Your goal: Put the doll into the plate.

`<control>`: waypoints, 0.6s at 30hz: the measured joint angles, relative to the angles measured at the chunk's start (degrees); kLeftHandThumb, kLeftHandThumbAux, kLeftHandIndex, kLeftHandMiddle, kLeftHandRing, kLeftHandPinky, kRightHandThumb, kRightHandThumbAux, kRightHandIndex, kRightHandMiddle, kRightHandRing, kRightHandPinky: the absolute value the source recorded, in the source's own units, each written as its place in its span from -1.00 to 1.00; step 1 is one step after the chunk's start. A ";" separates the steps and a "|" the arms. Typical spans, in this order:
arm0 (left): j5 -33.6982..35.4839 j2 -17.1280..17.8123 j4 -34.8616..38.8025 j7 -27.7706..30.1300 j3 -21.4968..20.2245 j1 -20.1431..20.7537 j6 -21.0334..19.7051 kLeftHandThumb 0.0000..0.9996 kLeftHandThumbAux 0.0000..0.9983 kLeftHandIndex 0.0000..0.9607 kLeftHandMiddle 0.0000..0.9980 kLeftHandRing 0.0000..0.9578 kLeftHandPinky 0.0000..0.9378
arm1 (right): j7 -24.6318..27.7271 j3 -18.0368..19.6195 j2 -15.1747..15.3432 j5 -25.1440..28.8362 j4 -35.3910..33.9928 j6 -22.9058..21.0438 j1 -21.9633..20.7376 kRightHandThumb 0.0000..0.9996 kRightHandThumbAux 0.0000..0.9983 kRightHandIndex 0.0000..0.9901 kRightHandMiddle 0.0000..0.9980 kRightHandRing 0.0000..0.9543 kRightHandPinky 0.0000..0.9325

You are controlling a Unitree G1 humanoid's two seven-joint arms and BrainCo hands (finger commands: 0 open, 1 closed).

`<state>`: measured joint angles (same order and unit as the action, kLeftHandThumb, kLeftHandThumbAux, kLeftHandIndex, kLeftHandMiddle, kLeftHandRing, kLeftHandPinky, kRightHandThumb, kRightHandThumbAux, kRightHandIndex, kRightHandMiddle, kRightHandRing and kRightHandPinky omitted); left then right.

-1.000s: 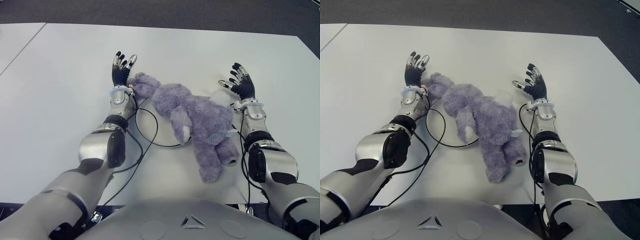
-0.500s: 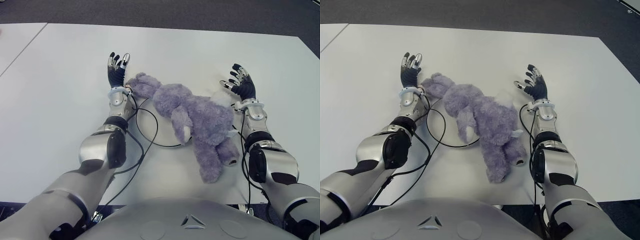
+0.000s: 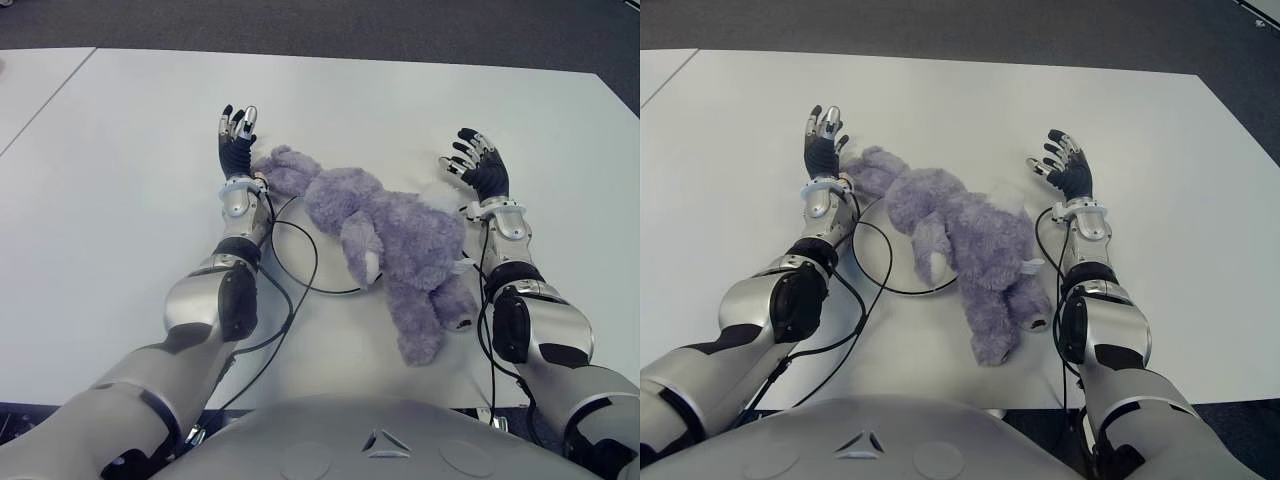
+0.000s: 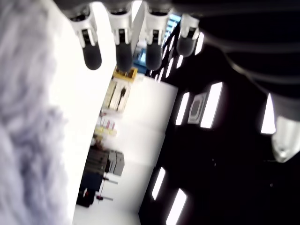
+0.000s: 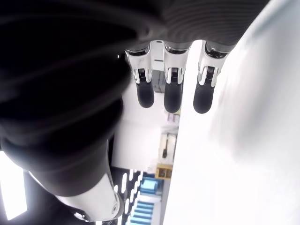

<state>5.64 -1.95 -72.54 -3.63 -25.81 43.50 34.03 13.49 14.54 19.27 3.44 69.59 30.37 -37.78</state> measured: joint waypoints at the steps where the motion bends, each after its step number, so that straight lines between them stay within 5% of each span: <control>1: -0.07 0.00 0.02 0.37 0.06 -0.01 0.00 -1.00 -0.05 -0.85 -0.72 -0.72 -0.68 | 0.01 0.07 -0.12 0.01 0.09 -0.23 -0.19 -0.59 0.75 -0.69 -0.73 -0.73 -0.57; 18: -2.49 -0.04 0.38 1.64 3.75 -0.53 -0.15 -1.00 -0.06 -0.82 -0.66 -0.67 -0.64 | -0.98 0.22 -2.28 -0.54 0.20 -0.69 -1.15 -0.76 0.66 -0.74 -0.74 -0.75 -0.64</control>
<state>3.15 -1.99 -72.16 -1.99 -22.06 42.97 33.88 12.51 14.76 16.99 2.89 69.79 29.68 -38.93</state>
